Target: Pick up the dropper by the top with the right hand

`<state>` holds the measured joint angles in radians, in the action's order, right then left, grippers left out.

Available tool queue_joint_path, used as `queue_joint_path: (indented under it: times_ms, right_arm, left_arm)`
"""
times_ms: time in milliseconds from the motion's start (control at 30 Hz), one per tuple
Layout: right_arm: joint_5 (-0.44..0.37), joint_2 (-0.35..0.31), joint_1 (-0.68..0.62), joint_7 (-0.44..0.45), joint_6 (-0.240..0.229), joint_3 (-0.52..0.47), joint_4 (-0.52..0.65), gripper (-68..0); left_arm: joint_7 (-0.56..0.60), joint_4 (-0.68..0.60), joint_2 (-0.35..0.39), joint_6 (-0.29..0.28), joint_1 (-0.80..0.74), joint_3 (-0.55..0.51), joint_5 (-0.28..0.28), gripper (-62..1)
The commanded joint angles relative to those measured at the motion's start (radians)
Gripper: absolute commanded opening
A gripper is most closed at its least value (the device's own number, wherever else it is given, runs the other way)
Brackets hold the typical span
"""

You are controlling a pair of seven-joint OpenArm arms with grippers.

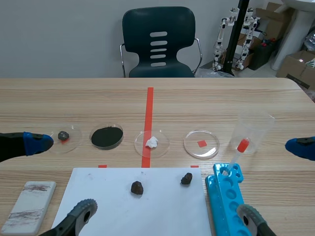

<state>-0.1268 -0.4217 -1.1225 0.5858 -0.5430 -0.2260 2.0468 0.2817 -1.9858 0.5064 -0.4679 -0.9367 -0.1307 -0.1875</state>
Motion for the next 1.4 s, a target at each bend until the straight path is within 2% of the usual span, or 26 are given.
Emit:
queue_joint_path:
  times_ms: [0, 300, 467, 1000, 1067, 1200, 1367]
  right_arm:
    - [-0.011, -0.005, 0.006, 0.015, 0.0, 0.003, 0.016, -2.9]
    - [-0.012, -0.005, 0.006, 0.015, 0.005, 0.003, 0.016, -2.9]
    - [-0.015, -0.005, 0.006, 0.015, 0.045, 0.003, 0.016, -2.9]
    - [-0.015, -0.005, 0.006, 0.015, 0.045, 0.003, 0.016, -2.9]
    - [-0.015, -0.005, 0.005, 0.016, 0.061, 0.002, 0.016, -2.9]
    - [-0.024, -0.005, 0.003, 0.059, 0.132, -0.002, 0.014, -2.9]
    - [-0.077, -0.005, 0.009, 0.101, 0.14, -0.034, -0.021, -2.9]
  left_arm:
    - [0.014, -0.008, -0.007, 0.001, -0.008, 0.001, -0.011, 1.4]
    - [0.014, -0.008, -0.007, 0.001, -0.008, 0.001, -0.011, 1.4]
    - [0.014, -0.008, -0.007, 0.001, -0.008, 0.001, -0.011, 1.4]
    - [0.014, -0.008, -0.007, 0.001, -0.008, 0.001, -0.011, 1.4]
    - [0.014, -0.008, -0.007, 0.001, -0.008, 0.001, -0.011, 1.4]
    - [0.014, -0.008, -0.007, 0.001, -0.008, 0.001, -0.011, 1.4]
    - [0.014, -0.008, -0.007, 0.001, -0.008, 0.001, -0.011, 1.4]
